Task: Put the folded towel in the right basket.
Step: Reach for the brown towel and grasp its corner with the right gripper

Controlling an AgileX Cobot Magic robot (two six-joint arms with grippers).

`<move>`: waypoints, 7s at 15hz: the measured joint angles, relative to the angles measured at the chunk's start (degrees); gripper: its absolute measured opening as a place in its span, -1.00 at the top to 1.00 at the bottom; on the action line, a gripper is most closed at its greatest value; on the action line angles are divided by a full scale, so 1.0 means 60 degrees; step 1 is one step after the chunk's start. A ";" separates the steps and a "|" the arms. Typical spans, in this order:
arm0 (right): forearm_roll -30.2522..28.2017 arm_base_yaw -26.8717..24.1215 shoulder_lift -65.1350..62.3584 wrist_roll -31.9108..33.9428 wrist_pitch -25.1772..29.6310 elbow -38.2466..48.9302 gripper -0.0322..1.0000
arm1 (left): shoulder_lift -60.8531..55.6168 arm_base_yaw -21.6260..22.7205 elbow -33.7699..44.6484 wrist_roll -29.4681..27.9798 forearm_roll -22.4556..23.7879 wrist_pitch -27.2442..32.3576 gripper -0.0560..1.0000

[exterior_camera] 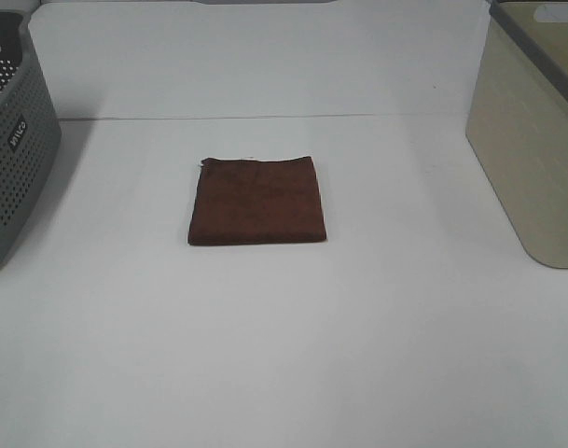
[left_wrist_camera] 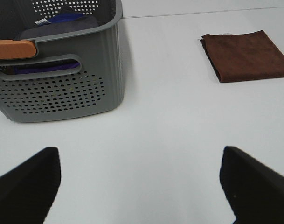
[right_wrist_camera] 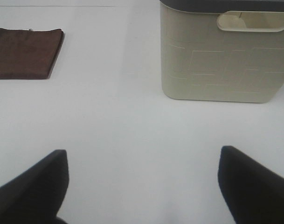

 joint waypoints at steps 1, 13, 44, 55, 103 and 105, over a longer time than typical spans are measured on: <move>0.0000 0.0000 0.0000 0.0000 0.0000 0.0000 -0.66 | 0.0000 0.0000 0.0000 0.0000 0.0000 0.0000 -0.77; 0.0000 0.0000 0.0000 0.0000 0.0000 0.0000 -0.66 | 0.0000 0.0000 0.0000 0.0000 0.0000 0.0000 -0.77; 0.0000 0.0000 0.0000 0.0000 0.0000 0.0000 -0.66 | 0.0000 0.0000 0.0000 0.0000 0.0000 0.0000 -0.77; 0.0000 0.0000 0.0000 0.0000 0.0000 0.0000 -0.66 | 0.0000 0.0000 0.0000 0.0000 0.0000 0.0000 -0.77; 0.6417 0.2282 2.3740 -0.2760 -0.0964 -1.3407 -0.47 | 0.0000 0.0000 0.0000 0.0000 0.0000 0.0000 -0.77; 0.7028 0.2282 2.3931 -0.2760 -0.0831 -1.3436 -0.47 | 0.0000 0.0000 0.0000 0.0000 0.0000 0.0000 -0.77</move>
